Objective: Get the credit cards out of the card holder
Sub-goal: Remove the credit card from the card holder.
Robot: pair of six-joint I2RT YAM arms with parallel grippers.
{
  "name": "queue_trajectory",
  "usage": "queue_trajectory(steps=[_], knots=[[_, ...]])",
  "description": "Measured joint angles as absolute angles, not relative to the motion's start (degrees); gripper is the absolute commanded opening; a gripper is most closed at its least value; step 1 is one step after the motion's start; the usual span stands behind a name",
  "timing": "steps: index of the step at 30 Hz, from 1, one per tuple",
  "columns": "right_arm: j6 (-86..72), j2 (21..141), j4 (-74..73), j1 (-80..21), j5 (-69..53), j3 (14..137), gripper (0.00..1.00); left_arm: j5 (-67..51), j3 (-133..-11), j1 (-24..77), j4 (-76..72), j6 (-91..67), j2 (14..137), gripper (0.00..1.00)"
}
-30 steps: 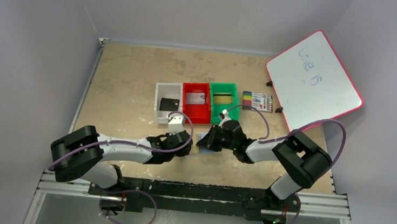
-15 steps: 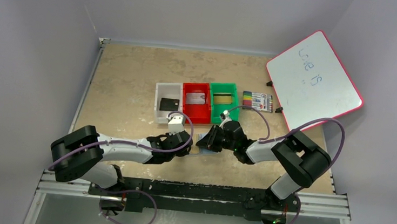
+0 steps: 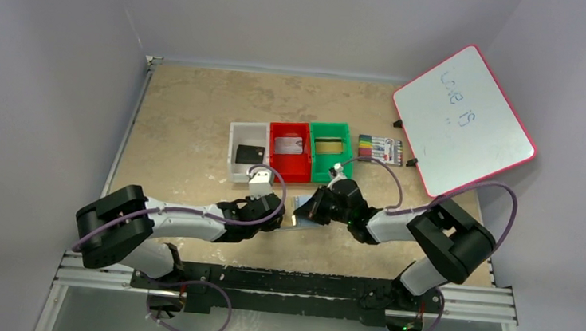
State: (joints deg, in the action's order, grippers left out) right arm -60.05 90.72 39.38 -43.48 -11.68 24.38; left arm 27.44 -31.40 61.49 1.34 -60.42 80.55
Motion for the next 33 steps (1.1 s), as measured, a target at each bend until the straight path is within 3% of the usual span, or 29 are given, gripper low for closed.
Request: queue_trajectory(steps=[11,15,21,33], knots=[[-59.94,86.19,38.35,-40.53,-11.46,21.47,0.00,26.96,-32.03,61.52,1.04,-60.42,81.17,0.00],[-59.20,85.80,37.85,-40.42,-11.94,20.86,0.12,26.83,-32.03,61.52,1.04,-60.40,81.17,0.00],[-57.14,87.83,39.97,-40.42,-14.98,21.19,0.21,26.79,-32.03,61.52,0.99,-60.40,81.21,0.00],[-57.04,94.04,48.49,-39.77,-19.75,21.37,0.15,26.79,-32.05,61.52,1.08,-60.40,81.21,0.00]])
